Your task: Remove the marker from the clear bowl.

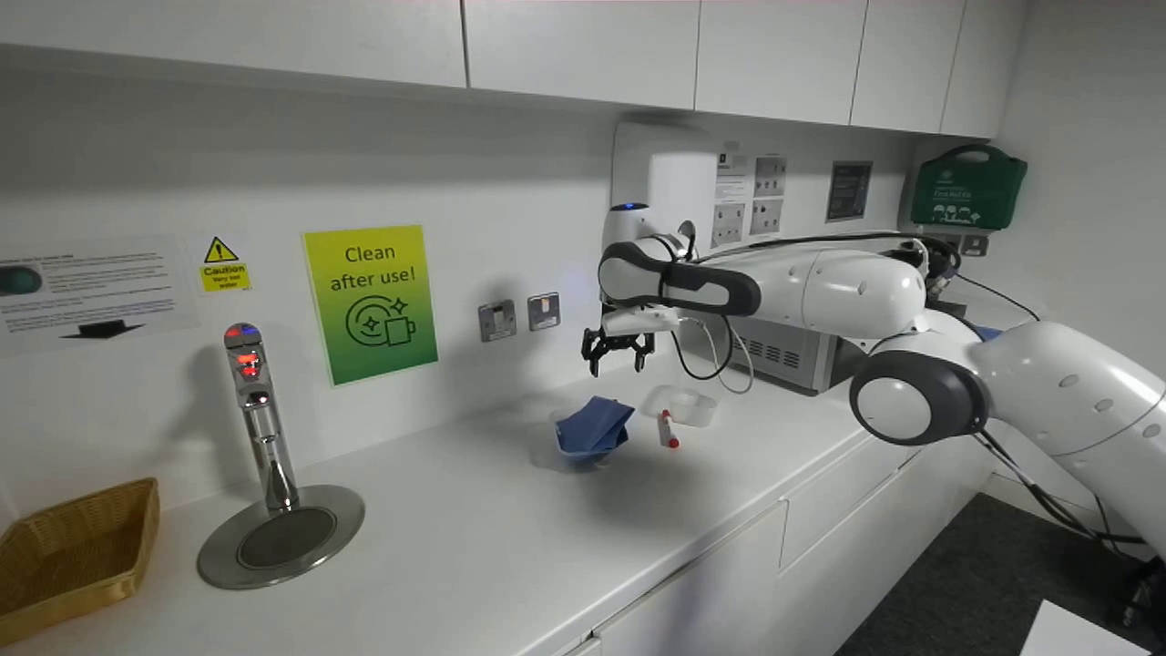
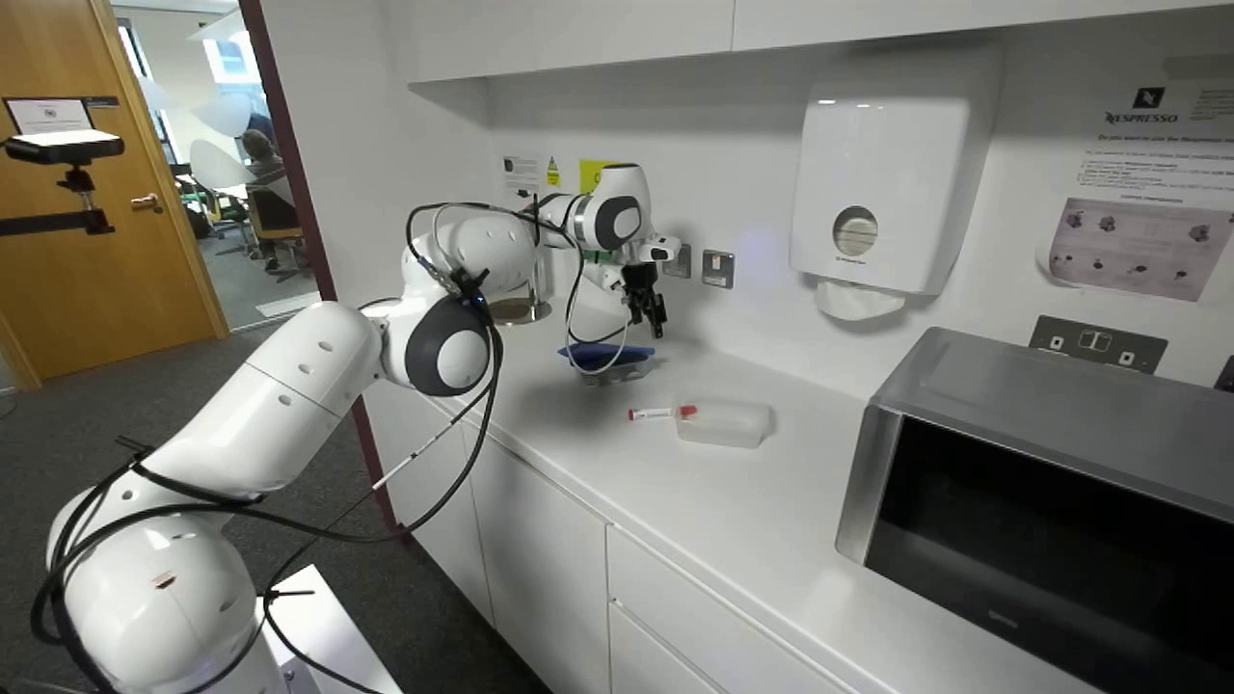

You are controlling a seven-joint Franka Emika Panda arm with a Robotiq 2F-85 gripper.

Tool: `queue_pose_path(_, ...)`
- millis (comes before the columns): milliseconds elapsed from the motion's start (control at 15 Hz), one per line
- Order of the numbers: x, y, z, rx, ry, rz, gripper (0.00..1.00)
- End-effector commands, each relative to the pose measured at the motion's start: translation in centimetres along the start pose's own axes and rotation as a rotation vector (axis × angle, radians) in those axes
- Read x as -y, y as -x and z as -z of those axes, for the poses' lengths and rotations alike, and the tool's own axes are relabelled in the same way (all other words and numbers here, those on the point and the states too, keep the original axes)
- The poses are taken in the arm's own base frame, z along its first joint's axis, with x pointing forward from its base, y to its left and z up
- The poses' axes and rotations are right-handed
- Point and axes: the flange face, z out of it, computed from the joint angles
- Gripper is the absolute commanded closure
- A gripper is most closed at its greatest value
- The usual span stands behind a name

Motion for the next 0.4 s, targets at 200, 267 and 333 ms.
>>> queue_pose_path(200,0.6,0.3,0.1,-0.001,-0.002,0.008,0.00)
queue_pose_path(267,0.6,0.3,0.1,-0.001,-0.002,0.008,0.00)
queue_pose_path(333,0.6,0.3,0.1,-0.001,-0.002,0.008,0.00)
